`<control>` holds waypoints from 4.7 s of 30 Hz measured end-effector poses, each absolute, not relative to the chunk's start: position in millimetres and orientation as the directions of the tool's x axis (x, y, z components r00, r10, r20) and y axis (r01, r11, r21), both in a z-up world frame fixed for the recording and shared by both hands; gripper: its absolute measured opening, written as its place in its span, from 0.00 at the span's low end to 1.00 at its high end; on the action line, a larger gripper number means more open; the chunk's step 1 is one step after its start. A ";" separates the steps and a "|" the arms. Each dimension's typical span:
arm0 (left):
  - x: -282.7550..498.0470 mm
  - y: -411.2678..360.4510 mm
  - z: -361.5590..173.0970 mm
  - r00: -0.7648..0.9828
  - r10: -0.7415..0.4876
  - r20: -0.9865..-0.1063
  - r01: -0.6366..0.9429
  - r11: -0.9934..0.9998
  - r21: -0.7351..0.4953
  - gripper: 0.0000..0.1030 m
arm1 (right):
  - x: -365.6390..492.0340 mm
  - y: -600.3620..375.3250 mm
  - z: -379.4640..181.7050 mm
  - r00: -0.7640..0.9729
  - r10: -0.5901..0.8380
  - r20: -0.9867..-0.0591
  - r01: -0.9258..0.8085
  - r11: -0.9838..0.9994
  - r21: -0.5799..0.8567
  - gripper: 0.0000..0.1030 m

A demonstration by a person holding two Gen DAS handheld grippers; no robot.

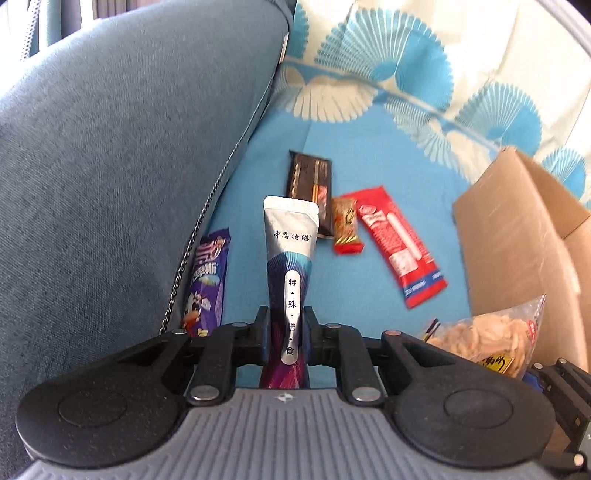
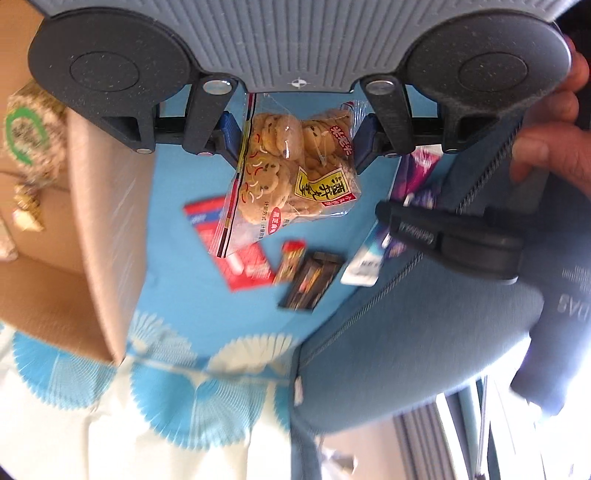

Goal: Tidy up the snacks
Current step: 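Carry the cookie bag over the box with the right tool while the left tool carries the tube pack, then open both tools to drop the cookie bag and tube pack into the box, then move both tools back to the remaining snacks on the sofa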

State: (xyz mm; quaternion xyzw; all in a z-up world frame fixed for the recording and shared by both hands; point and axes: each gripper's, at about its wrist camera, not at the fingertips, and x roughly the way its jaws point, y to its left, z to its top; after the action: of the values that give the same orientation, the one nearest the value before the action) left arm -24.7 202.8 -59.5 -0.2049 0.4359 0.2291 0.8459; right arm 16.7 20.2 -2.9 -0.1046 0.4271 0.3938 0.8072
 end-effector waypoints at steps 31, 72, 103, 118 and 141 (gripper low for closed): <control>-24.5 163.7 -6.8 0.717 0.248 -0.651 -0.470 0.862 -0.190 0.18 | 15.3 -36.3 65.4 0.484 0.685 -0.545 -0.755 0.642 0.136 0.60; 37.0 39.7 25.5 0.913 0.030 -0.408 -0.151 0.952 -0.267 0.18 | 94.4 -197.9 77.3 0.718 0.469 -0.514 -0.474 0.871 0.133 0.60; 39.0 3.0 28.2 0.933 -0.105 -0.345 0.009 0.963 -0.268 0.18 | 95.4 -195.7 76.1 0.738 0.434 -0.516 -0.442 0.890 0.117 0.60; 43.0 -3.6 25.5 0.925 -0.150 -0.350 0.048 0.958 -0.283 0.28 | 97.3 -190.3 67.2 0.730 0.390 -0.561 -0.418 0.905 0.085 0.76; 9.9 28.6 29.0 0.915 0.026 -0.402 -0.125 0.967 -0.222 0.28 | 80.9 -153.6 68.9 0.723 0.406 -0.559 -0.383 0.909 0.165 0.76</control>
State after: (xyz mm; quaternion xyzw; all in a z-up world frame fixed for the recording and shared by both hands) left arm 9.9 28.6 29.0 -0.1226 0.2024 0.0390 0.9708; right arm 80.9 -153.6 68.9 0.0187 0.3054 0.2126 0.9280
